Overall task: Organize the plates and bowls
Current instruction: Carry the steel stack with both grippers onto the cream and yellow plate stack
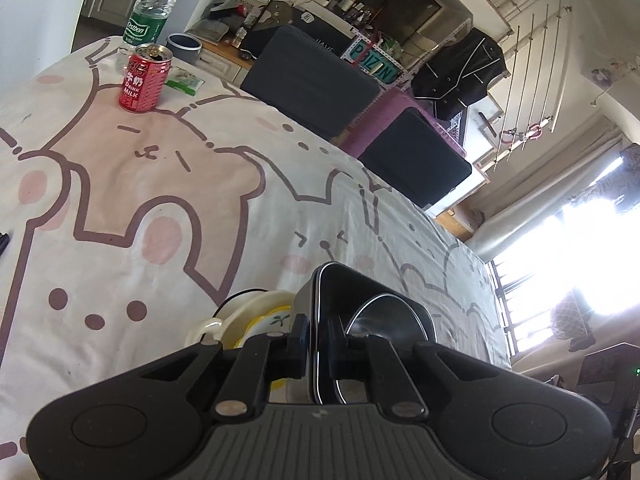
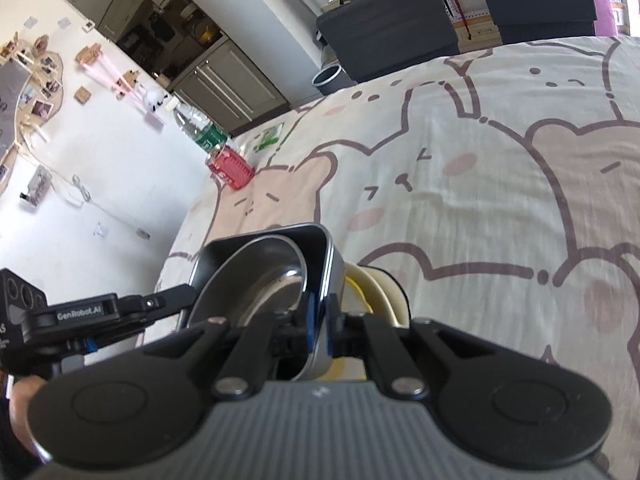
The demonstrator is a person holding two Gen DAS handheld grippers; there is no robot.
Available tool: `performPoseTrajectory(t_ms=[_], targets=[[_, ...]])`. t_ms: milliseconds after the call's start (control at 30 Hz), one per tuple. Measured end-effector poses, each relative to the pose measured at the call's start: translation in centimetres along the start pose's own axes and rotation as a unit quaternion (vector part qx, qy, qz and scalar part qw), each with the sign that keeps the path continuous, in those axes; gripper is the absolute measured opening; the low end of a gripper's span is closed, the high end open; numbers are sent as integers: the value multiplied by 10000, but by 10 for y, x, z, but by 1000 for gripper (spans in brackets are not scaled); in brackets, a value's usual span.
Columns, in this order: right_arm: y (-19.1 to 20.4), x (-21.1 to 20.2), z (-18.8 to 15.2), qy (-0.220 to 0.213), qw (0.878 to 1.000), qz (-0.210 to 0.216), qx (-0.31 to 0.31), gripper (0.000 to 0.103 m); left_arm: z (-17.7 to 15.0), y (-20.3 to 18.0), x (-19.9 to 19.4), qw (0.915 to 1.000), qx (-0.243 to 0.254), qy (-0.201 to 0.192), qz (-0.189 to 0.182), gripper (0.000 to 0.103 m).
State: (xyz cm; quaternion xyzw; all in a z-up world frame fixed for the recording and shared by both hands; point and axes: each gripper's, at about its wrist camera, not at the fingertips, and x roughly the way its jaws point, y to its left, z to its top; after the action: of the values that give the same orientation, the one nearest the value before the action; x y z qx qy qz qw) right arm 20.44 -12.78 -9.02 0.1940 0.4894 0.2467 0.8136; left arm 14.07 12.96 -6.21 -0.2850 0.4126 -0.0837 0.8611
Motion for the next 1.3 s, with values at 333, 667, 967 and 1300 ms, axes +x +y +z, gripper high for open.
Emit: performPoseTrajectory(t_ms=[333,667,967,1300], targets=[[4,14,-7,345,9987,-331,-195,8,-5,4,13,9992,140,261,252,10],[8,23,-10,581,9965,-469,-369,9,-11,9,24,9970,306,491,515,10],[12,30,-12,742,9942,-599,-502,10,-13,10,30,9953,408,583,657,11],[16,34,-13,813,9941,-439,-570,12,-12,10,28,9961,394,545,574,13]])
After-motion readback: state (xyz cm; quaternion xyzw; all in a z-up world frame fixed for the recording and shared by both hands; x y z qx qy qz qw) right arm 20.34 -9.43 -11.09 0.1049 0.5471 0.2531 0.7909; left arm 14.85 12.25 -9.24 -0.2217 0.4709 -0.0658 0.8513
